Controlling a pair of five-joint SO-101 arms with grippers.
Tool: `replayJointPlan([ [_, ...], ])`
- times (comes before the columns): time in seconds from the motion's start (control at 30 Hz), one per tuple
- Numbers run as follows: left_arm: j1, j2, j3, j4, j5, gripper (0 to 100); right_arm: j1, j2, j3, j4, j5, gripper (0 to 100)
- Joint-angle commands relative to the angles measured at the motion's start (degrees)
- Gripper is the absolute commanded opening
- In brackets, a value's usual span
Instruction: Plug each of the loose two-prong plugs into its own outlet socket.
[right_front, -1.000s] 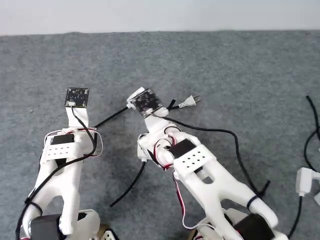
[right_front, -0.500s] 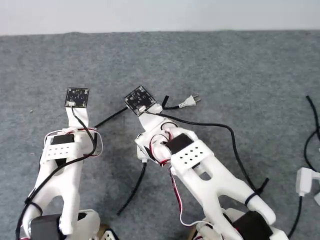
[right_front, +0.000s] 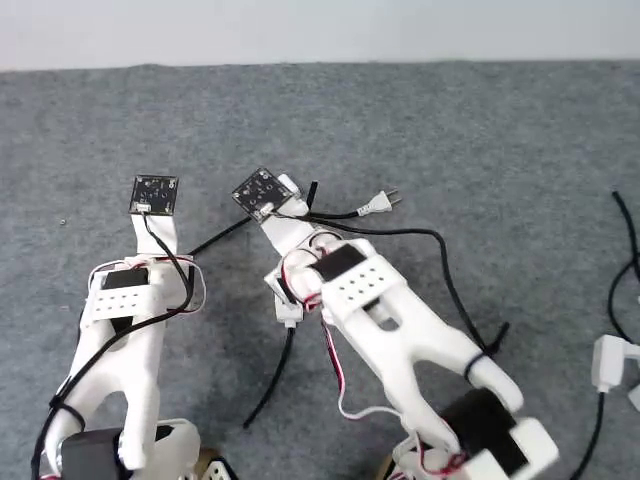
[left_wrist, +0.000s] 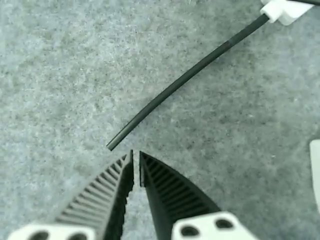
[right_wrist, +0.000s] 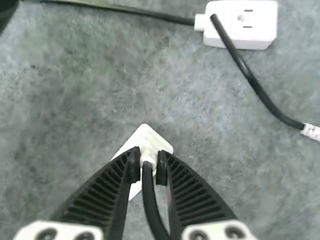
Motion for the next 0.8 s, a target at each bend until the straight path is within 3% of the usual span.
replayJointPlan([
  [0.0,-0.4,-1.7,-1.7,0.3,-0.7,1,-0.4,1.9,-4.8,1.3,0.9,0.8],
  [0.6,-0.4,-1.7,-1.7,0.2,-0.7,1,-2.1,12.8,-5.8,3.4,1.5,1.2],
  [0.67,-0.4,-1.7,-1.7,0.1,-0.7,1,-2.9,12.8,-6.9,4.4,-1.6,5.4],
  [0.77,-0.4,-1.7,-1.7,0.1,-0.7,1,-5.5,13.1,-10.8,9.2,-7.2,19.5],
])
